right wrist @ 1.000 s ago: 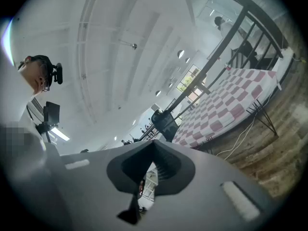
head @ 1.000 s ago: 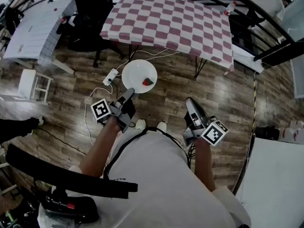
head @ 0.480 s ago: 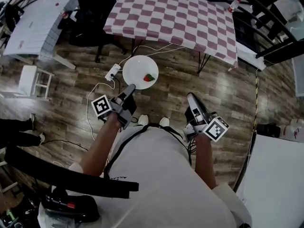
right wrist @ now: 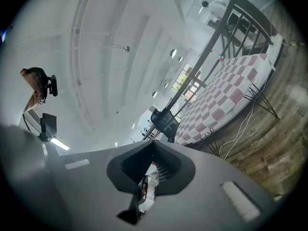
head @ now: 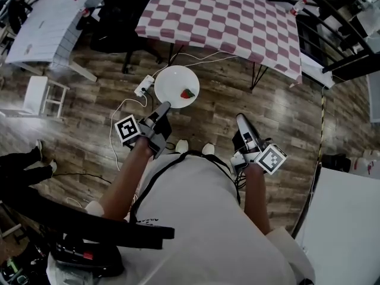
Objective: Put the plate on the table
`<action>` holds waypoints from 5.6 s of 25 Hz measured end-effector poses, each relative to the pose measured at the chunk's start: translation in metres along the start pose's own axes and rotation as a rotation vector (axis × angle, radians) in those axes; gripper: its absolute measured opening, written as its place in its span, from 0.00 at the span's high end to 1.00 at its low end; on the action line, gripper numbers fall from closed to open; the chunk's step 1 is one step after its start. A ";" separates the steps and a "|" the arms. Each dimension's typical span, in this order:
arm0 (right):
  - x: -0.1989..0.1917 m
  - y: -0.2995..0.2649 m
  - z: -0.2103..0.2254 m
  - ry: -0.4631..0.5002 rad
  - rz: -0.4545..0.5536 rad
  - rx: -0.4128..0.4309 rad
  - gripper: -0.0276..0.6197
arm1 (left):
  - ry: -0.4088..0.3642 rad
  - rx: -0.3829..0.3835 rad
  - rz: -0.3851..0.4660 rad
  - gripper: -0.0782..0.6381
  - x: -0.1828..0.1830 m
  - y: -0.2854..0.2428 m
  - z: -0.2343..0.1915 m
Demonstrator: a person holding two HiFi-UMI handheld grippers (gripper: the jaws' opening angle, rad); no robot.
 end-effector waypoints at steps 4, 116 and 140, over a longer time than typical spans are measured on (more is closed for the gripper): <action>-0.006 -0.008 -0.008 0.000 0.003 0.023 0.95 | 0.004 -0.003 0.001 0.86 0.008 0.005 -0.002; 0.102 -0.369 0.138 -0.191 -0.597 0.295 0.95 | -0.047 0.027 0.469 0.86 0.163 -0.216 -0.022; 0.097 -0.480 0.136 -0.171 -0.558 0.253 0.95 | -0.044 0.037 0.383 0.86 0.281 -0.248 -0.031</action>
Point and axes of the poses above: the fingertips, and each gripper's own axes: y backward along the fingers, z to its right, x out of its top, the point moved 5 cm from there along y, backward along the fingers, and after that the axes turned 2 degrees about z, right-handed, at the moved point
